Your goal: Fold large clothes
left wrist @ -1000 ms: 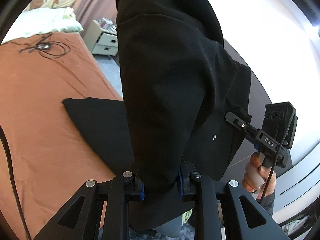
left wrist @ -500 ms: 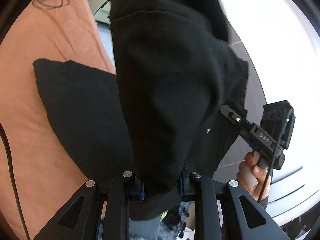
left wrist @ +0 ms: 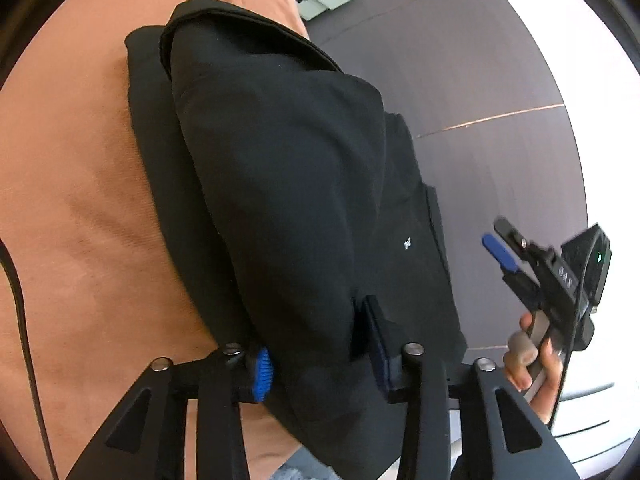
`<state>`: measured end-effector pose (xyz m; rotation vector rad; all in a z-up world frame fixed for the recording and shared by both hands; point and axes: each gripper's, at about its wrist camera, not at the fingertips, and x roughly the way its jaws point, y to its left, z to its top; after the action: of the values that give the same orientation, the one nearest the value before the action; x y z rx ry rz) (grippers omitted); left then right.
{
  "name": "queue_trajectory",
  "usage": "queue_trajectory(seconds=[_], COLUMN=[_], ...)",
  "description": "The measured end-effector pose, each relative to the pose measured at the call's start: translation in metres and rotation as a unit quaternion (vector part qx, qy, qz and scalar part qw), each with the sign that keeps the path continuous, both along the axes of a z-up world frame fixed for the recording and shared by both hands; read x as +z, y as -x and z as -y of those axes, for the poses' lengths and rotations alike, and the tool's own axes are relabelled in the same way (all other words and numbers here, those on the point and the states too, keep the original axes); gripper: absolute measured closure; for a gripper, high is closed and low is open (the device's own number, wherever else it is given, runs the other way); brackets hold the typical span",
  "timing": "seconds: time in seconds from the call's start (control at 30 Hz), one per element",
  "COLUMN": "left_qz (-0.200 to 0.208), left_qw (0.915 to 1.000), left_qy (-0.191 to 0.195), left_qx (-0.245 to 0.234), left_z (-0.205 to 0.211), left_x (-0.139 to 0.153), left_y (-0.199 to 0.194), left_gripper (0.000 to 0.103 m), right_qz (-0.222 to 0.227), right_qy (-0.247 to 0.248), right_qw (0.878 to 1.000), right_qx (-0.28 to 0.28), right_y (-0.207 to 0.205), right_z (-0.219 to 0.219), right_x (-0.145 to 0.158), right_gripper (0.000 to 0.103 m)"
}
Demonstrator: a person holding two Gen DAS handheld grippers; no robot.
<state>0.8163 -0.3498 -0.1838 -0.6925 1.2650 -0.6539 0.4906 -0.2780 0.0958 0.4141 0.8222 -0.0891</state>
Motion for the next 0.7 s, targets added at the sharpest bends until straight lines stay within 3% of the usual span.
queue_trajectory(seconds=[0.13, 0.2, 0.3, 0.37, 0.47, 0.53, 0.57, 0.6, 0.63, 0.7], left_qz=[0.027, 0.044, 0.062, 0.068, 0.071, 0.078, 0.081, 0.083, 0.084, 0.088], left_qw=[0.9990, 0.9981, 0.9972, 0.9965, 0.9959, 0.9950, 0.9948, 0.9946, 0.9944, 0.9936], left_qy=[-0.031, -0.042, -0.042, -0.045, -0.053, -0.058, -0.059, -0.058, -0.058, -0.064], left_qx=[-0.016, -0.013, -0.012, -0.016, -0.020, -0.020, -0.021, -0.024, -0.027, -0.031], left_z=[-0.009, -0.014, -0.016, -0.018, -0.015, -0.012, -0.009, -0.007, -0.005, -0.008], left_x=[0.019, 0.032, 0.043, 0.045, 0.050, 0.049, 0.048, 0.046, 0.046, 0.033], left_y=[-0.001, 0.005, 0.002, 0.000, -0.002, -0.003, -0.002, -0.003, -0.003, -0.011], left_gripper=[0.059, 0.055, 0.050, 0.050, 0.050, 0.050, 0.050, 0.050, 0.050, 0.051], right_qz=[0.000, 0.010, 0.023, 0.016, 0.001, 0.014, 0.023, 0.042, 0.050, 0.054], right_qy=[-0.018, -0.044, -0.073, -0.098, -0.134, -0.154, -0.157, -0.159, -0.163, -0.157], right_qw=[0.999, 0.997, 0.994, 0.991, 0.986, 0.982, 0.981, 0.980, 0.980, 0.982], right_qx=[-0.039, -0.055, -0.081, -0.092, -0.102, -0.111, -0.114, -0.108, -0.099, -0.094], right_y=[0.067, 0.100, 0.145, 0.161, 0.153, 0.152, 0.150, 0.149, 0.146, 0.138], right_z=[0.007, 0.011, 0.015, 0.021, 0.034, 0.036, 0.039, 0.039, 0.039, 0.039], right_x=[-0.004, -0.010, -0.024, -0.046, -0.080, -0.092, -0.093, -0.090, -0.091, -0.083], right_gripper=[0.055, 0.036, 0.030, 0.030, 0.030, 0.030, 0.034, 0.057, 0.070, 0.086])
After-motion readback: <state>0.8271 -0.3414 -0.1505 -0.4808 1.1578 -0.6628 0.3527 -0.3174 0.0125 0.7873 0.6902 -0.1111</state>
